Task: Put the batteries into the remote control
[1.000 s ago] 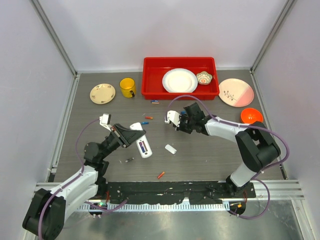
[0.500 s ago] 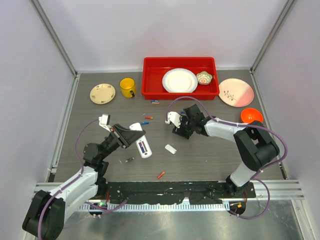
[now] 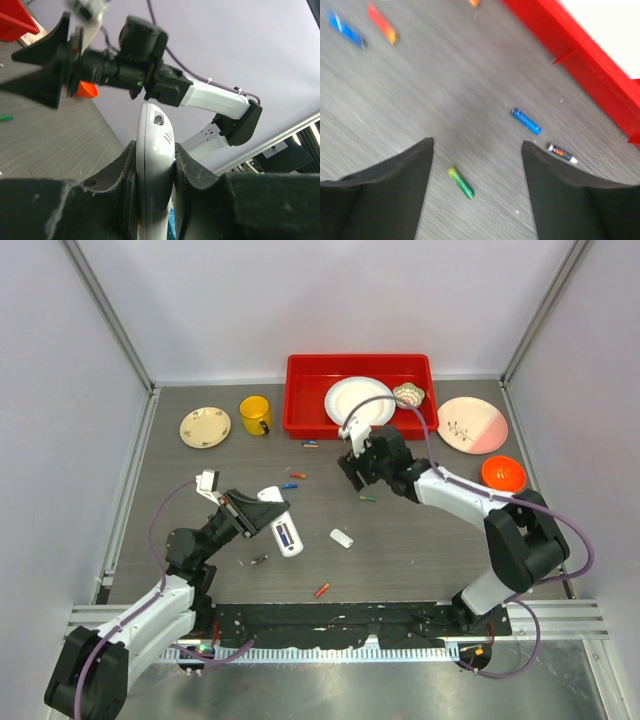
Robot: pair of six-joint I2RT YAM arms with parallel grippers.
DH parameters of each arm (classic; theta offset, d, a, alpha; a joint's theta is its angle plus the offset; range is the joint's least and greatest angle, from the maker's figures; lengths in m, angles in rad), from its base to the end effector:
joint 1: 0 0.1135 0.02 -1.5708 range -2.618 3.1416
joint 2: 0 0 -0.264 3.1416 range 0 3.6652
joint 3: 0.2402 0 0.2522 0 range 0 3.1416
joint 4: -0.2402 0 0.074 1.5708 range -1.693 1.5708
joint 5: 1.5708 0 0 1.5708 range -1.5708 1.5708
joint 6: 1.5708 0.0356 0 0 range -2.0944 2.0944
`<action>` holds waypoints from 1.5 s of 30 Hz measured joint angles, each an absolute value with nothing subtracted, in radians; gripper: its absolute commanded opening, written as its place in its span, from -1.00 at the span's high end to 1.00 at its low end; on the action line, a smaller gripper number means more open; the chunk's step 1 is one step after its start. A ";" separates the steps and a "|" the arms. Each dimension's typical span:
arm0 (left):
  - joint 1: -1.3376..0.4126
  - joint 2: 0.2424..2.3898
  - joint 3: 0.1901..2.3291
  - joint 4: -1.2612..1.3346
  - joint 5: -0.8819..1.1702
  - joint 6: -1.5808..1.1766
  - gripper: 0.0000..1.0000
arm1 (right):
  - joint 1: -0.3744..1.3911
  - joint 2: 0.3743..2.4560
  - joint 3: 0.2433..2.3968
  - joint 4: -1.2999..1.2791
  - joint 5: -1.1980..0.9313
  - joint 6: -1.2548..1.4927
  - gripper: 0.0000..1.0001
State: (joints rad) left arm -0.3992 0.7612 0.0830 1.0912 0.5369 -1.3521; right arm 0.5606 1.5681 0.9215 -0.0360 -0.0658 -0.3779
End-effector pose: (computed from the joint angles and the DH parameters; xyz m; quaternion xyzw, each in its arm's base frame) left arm 0.1339 -0.0763 0.2306 -0.0446 0.5706 -0.7128 0.4055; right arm 0.2833 0.1806 0.2087 -0.4207 0.7986 0.0687 0.4249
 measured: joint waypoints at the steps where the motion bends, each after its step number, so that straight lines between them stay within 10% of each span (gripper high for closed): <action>1: -0.399 0.760 0.082 1.089 0.535 -1.352 1.00 | 0.558 1.567 0.955 -0.032 -0.042 -0.291 -0.14; 3: -0.399 0.756 0.078 1.082 0.530 -1.352 1.00 | 0.548 1.566 1.014 -0.035 -0.029 -0.124 -0.04; 9: -0.399 0.754 0.067 1.073 0.516 -1.353 1.00 | 0.501 1.564 1.059 -0.065 0.015 0.380 -0.73; 22: -0.403 0.810 0.065 1.039 0.511 -1.353 1.00 | 0.728 1.587 0.984 -0.338 0.555 0.801 -0.78; 45: -0.410 0.780 0.060 0.985 0.507 -1.330 0.99 | 0.744 1.755 1.011 -0.339 0.559 0.798 -0.57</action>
State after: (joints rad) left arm -0.4099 0.7803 0.0601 0.9852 0.5068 -1.3300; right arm 0.7441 1.7554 1.0107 -0.3393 0.5591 0.7979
